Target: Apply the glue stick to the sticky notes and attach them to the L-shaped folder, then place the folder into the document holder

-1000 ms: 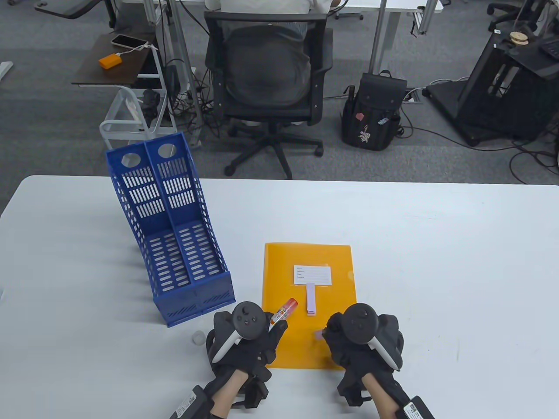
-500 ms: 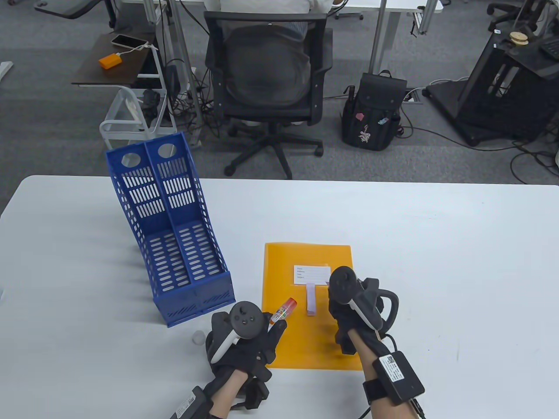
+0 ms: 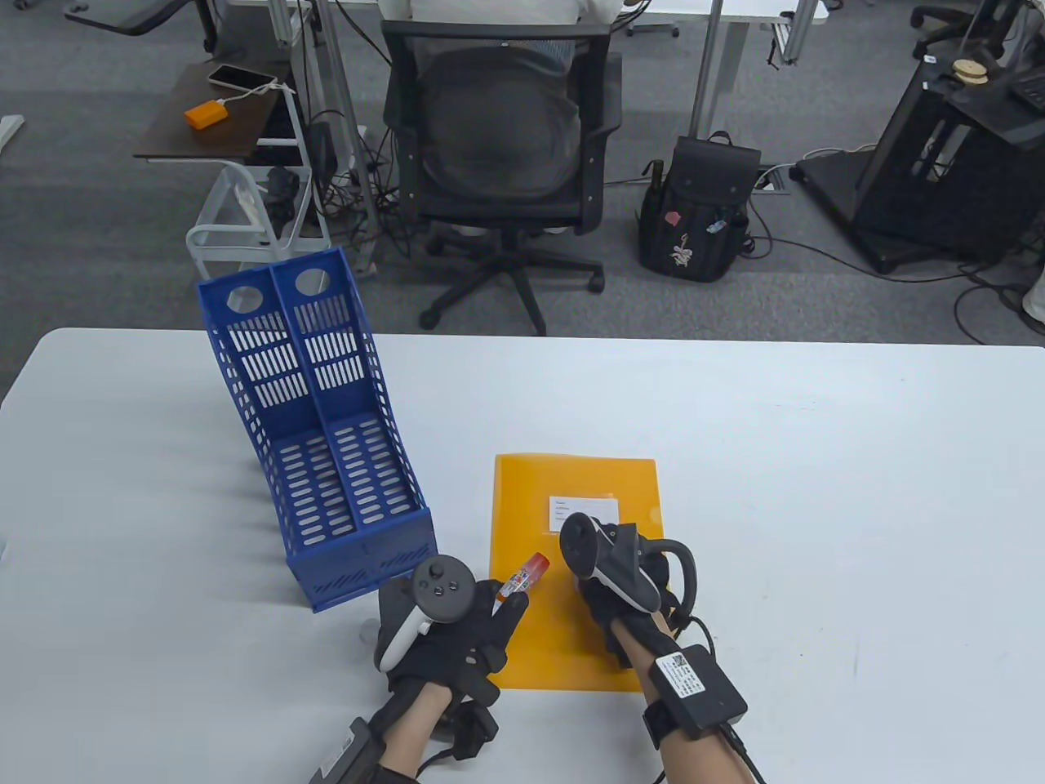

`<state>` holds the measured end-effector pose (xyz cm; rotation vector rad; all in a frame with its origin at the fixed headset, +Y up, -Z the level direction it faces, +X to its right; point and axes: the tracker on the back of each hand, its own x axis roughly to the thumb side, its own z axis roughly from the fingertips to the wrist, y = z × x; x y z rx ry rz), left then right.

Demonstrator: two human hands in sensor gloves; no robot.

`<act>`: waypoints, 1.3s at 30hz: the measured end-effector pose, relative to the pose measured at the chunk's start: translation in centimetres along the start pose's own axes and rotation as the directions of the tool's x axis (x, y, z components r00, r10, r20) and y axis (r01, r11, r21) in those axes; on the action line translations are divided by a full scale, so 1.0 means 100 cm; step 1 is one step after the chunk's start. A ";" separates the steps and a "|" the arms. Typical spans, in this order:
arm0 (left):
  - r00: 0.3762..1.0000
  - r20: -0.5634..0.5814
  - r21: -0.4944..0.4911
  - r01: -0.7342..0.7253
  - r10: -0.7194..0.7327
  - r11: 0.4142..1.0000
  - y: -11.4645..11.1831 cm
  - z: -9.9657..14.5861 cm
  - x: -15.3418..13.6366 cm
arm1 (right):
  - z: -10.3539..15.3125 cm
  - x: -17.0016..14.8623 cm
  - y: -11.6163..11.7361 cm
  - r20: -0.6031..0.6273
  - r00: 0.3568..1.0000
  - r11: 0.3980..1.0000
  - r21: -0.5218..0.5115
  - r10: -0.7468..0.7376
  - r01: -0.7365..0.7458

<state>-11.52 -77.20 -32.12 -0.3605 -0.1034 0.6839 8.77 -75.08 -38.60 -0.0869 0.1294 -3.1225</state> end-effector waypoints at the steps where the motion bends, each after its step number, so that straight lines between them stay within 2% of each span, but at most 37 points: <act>1: 1.000 0.001 0.000 -0.002 0.002 1.000 0.000 0.000 0.000 | 0.001 0.000 0.002 0.005 1.000 1.000 0.017 0.007 -0.007; 14: 1.000 0.007 -0.010 -0.009 0.009 1.000 0.000 0.001 -0.001 | 0.005 0.008 0.010 0.043 0.996 0.994 0.077 0.078 -0.082; 24: 1.000 0.006 -0.013 -0.008 0.008 1.000 0.001 0.000 -0.001 | 0.005 0.008 0.007 0.048 0.997 0.995 0.076 0.061 -0.064; 39: 1.000 0.006 -0.013 -0.013 0.013 1.000 0.001 0.001 -0.001 | 0.007 0.014 0.004 0.065 0.988 0.984 0.099 0.140 -0.146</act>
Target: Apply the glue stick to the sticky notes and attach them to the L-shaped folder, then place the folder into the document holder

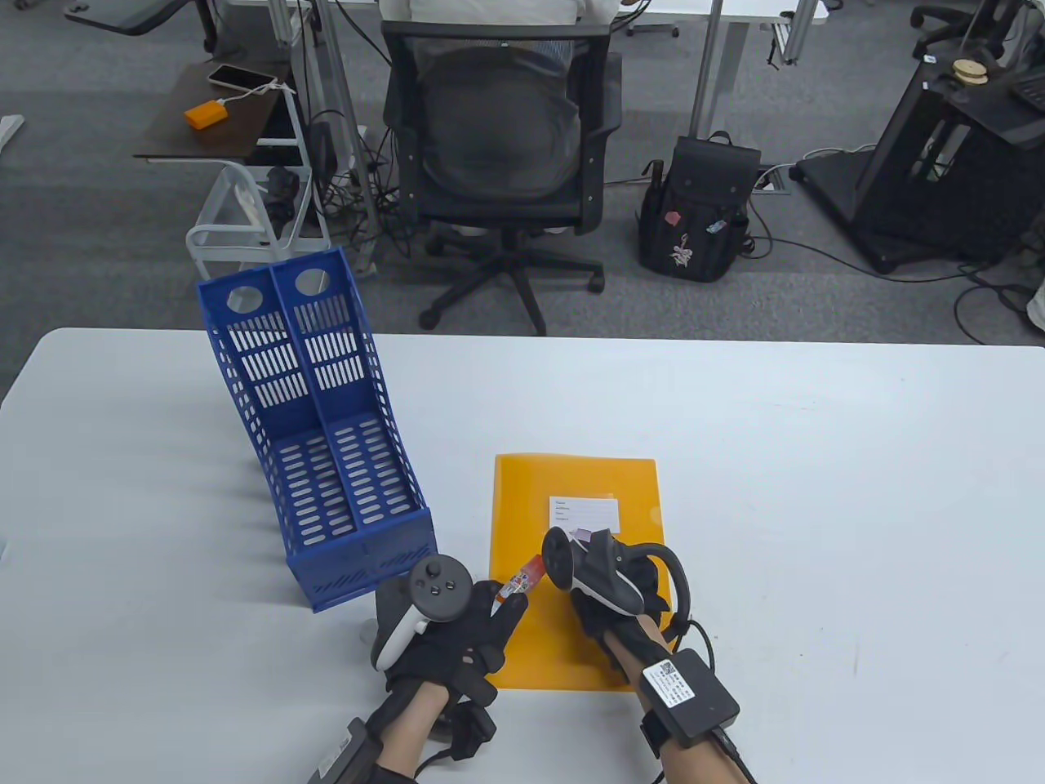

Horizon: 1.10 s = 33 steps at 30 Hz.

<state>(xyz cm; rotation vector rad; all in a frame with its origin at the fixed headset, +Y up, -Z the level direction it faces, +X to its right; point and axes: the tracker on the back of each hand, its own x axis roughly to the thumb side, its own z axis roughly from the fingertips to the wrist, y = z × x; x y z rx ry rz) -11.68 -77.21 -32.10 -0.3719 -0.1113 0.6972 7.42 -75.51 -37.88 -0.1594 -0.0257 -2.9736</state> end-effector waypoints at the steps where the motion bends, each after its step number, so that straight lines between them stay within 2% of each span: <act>1: 1.000 0.000 -0.001 0.000 0.000 1.000 0.000 0.000 0.000 | 0.000 0.000 0.000 0.003 1.000 1.000 0.002 0.005 -0.005; 7: 1.000 0.000 -0.003 -0.001 0.001 1.000 0.000 0.000 0.000 | 0.000 -0.002 0.000 0.014 1.000 1.000 0.017 -0.009 0.009; 13: 1.000 0.001 -0.007 0.004 -0.004 1.000 0.000 0.000 0.000 | -0.003 -0.014 -0.003 -0.005 0.994 0.987 0.120 -0.105 0.105; 20: 1.000 0.002 -0.009 0.014 -0.014 1.000 0.000 0.001 0.000 | -0.004 -0.021 -0.002 0.005 0.983 0.975 0.125 -0.185 0.183; 26: 1.000 0.004 -0.008 0.007 -0.007 1.000 0.000 0.001 0.000 | -0.009 -0.019 -0.001 -0.010 0.988 0.985 0.080 -0.151 0.151; 33: 1.000 0.009 -0.014 0.003 -0.003 1.000 0.000 0.002 -0.001 | -0.016 -0.015 0.000 -0.024 0.992 0.981 0.148 -0.124 0.127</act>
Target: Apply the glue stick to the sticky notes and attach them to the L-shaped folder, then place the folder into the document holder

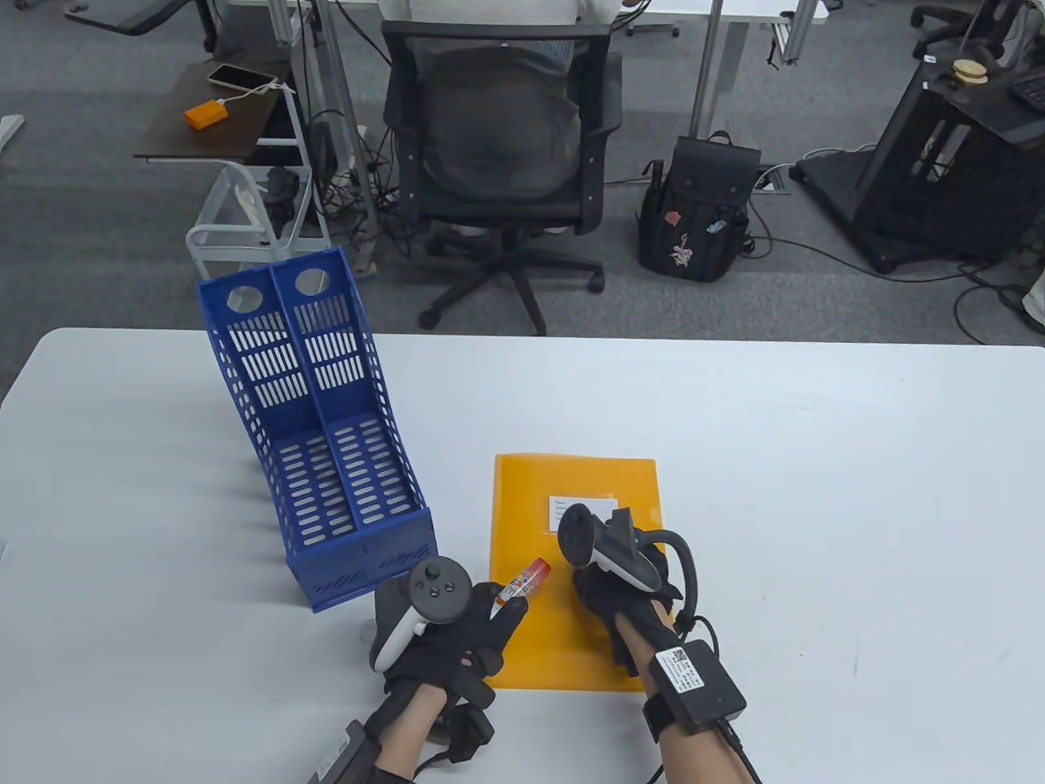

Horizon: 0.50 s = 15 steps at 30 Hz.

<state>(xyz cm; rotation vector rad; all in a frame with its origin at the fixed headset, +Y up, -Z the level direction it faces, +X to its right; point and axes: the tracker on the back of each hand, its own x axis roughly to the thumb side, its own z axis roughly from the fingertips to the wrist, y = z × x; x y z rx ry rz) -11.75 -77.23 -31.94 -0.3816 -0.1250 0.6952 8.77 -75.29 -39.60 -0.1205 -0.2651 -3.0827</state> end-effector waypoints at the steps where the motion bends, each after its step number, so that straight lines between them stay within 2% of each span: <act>1: 1.000 0.001 -0.001 0.000 0.000 1.000 0.000 0.000 0.000 | -0.001 0.000 0.000 0.001 1.000 1.000 0.009 0.007 -0.007; 7: 1.000 0.003 -0.006 -0.003 0.003 1.000 0.000 0.000 0.000 | -0.011 -0.001 0.001 -0.015 1.000 0.992 0.125 -0.017 0.019; 15: 1.000 0.004 -0.011 -0.004 0.004 1.000 0.000 0.000 -0.001 | -0.013 -0.001 -0.001 -0.020 1.000 0.988 0.155 -0.002 0.005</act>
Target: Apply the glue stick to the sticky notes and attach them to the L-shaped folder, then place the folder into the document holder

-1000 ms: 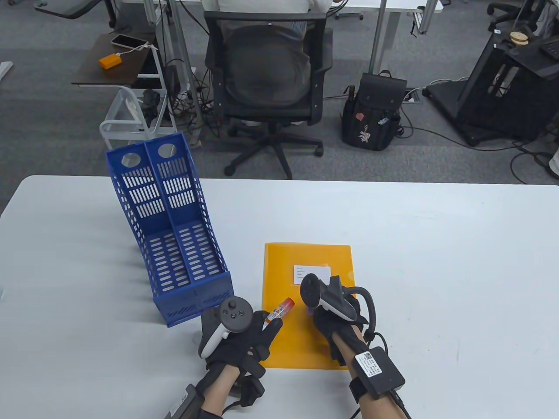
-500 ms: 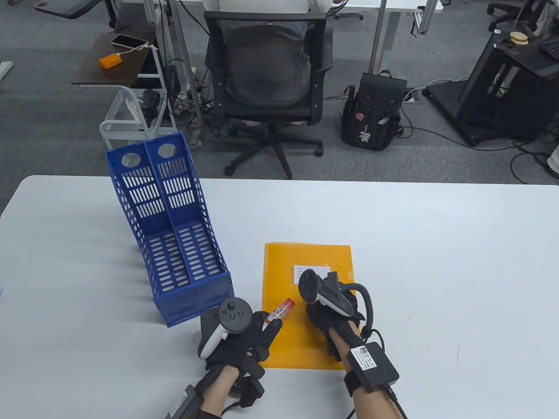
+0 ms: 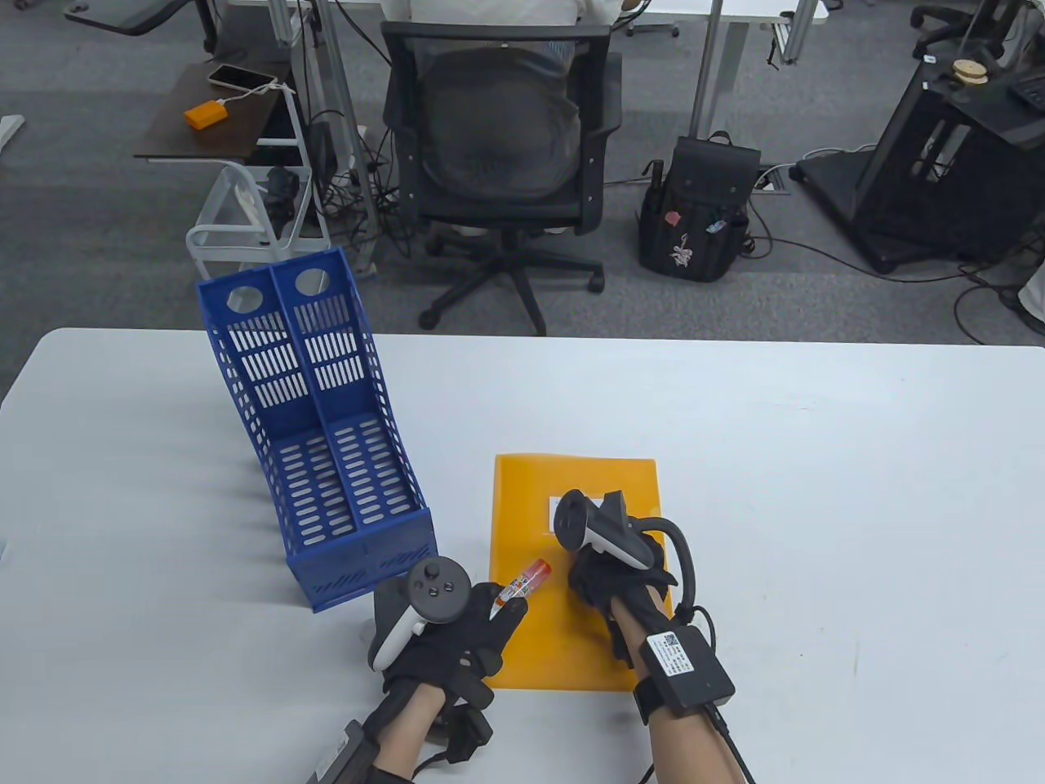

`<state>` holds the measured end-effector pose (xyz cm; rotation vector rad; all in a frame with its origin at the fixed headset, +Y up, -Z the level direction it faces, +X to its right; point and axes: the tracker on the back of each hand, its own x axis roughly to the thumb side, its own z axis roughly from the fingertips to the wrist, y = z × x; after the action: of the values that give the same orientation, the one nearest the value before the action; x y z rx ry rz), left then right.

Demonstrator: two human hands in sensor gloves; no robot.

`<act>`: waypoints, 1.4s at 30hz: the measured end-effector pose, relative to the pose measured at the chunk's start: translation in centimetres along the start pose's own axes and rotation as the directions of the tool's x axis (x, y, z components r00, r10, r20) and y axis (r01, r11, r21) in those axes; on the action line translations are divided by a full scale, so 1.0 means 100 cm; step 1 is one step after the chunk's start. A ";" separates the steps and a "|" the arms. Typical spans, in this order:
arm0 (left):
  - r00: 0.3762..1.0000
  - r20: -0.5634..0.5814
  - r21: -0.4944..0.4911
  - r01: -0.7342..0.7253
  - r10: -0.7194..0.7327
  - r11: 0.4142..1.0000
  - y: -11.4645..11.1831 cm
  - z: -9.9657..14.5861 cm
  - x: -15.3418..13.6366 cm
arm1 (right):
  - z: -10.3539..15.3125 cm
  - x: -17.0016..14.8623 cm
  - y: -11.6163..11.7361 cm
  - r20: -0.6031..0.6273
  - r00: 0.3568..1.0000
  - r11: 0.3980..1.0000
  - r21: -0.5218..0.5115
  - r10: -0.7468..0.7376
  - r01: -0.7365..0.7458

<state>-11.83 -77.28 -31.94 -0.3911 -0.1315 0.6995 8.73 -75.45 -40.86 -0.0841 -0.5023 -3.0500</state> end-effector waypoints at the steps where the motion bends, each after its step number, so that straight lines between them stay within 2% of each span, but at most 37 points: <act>1: 1.000 0.000 0.000 0.000 0.000 1.000 0.000 0.000 0.000 | 0.000 -0.001 0.000 -0.002 1.000 1.000 0.002 -0.007 0.007; 7: 1.000 -0.009 0.016 0.012 -0.012 1.000 0.000 0.000 0.002 | 0.004 -0.002 0.000 -0.011 1.000 0.998 -0.067 -0.022 0.022; 16: 1.000 0.000 0.019 0.004 -0.004 1.000 -0.001 0.000 0.001 | 0.035 0.000 0.005 -0.081 0.995 0.953 -0.290 0.064 -0.085; 21: 1.000 -0.011 -0.005 0.004 -0.004 1.000 -0.002 0.000 0.004 | 0.069 -0.005 0.010 0.019 0.998 0.937 -0.347 0.059 -0.049; 24: 0.998 -0.014 0.002 0.059 -0.059 0.998 -0.004 0.002 0.009 | 0.094 -0.009 0.011 0.107 0.993 0.922 -0.387 0.041 0.003; 26: 0.997 -0.009 0.003 0.077 -0.077 0.997 -0.005 0.003 0.012 | 0.108 -0.013 0.013 0.184 0.982 0.884 -0.464 0.043 0.048; 30: 0.992 -0.009 0.041 0.123 -0.123 0.992 -0.005 0.007 0.018 | 0.127 -0.021 0.020 0.278 0.960 0.840 -0.517 -0.015 0.163; 35: 0.993 0.031 0.115 0.108 -0.112 0.987 -0.003 0.017 0.024 | 0.132 -0.024 0.027 0.366 0.923 0.836 -0.465 -0.118 0.292; 40: 0.991 0.107 0.087 -0.093 0.084 0.992 -0.012 0.023 0.031 | 0.139 -0.017 0.029 0.435 0.876 0.849 -0.364 -0.210 0.384; 42: 0.981 0.113 0.088 -0.165 0.155 0.982 -0.014 0.024 0.033 | 0.140 -0.016 0.031 0.462 0.850 0.831 -0.347 -0.253 0.436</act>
<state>-9.08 -75.44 -29.20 -0.2734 -0.1666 0.8827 11.12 -73.83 -26.76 -0.7244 0.2180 -3.4575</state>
